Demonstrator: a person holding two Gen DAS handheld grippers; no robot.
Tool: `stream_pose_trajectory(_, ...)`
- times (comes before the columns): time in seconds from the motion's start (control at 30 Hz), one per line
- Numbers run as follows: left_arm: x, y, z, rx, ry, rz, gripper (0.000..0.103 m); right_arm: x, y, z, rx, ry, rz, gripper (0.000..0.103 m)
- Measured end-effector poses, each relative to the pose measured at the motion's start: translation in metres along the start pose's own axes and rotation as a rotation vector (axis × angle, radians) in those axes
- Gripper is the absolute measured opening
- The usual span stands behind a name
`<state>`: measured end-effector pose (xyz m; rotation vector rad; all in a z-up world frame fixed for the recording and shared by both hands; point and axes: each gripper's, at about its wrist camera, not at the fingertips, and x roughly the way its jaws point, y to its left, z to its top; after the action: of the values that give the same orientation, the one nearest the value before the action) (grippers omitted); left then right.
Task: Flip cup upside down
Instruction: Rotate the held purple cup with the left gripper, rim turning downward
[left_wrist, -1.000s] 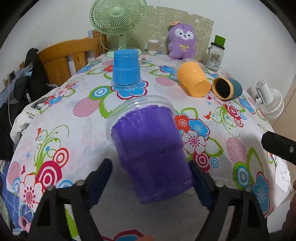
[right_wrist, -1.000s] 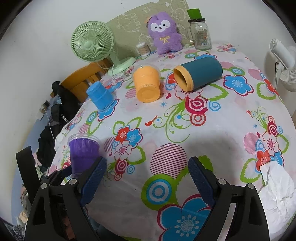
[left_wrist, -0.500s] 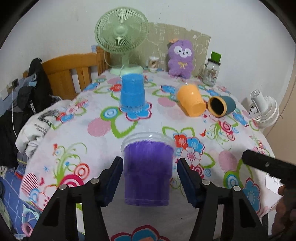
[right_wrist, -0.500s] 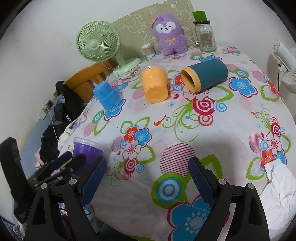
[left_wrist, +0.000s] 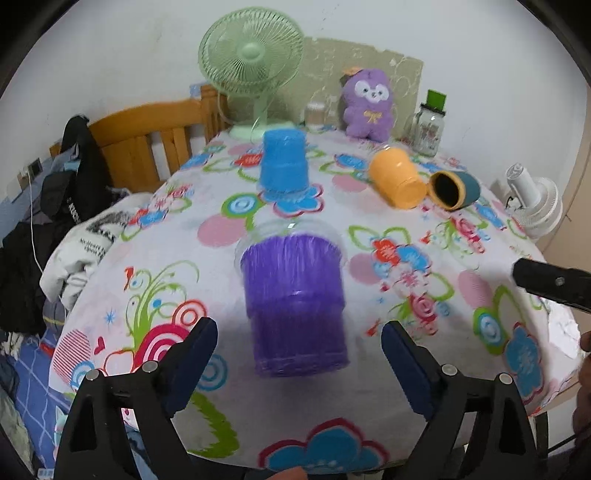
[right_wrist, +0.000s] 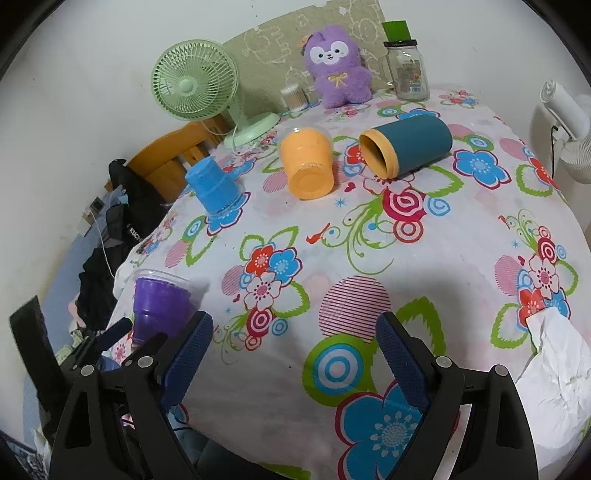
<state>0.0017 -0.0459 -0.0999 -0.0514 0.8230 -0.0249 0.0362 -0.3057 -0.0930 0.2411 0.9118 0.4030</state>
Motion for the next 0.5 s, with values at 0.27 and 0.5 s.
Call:
stream_pose_trajectory(0.27,0.010,0.010,-0.002,0.004,0.022,-0.022,0.058,0.009,0.009,-0.002,-0.006,0.018,-0.009,0.092)
stream_pose_trajectory(0.5,-0.012,0.012,0.015,0.012,-0.019,-0.037,0.058,0.015,0.018,0.000,-0.024,0.025,0.008,0.091)
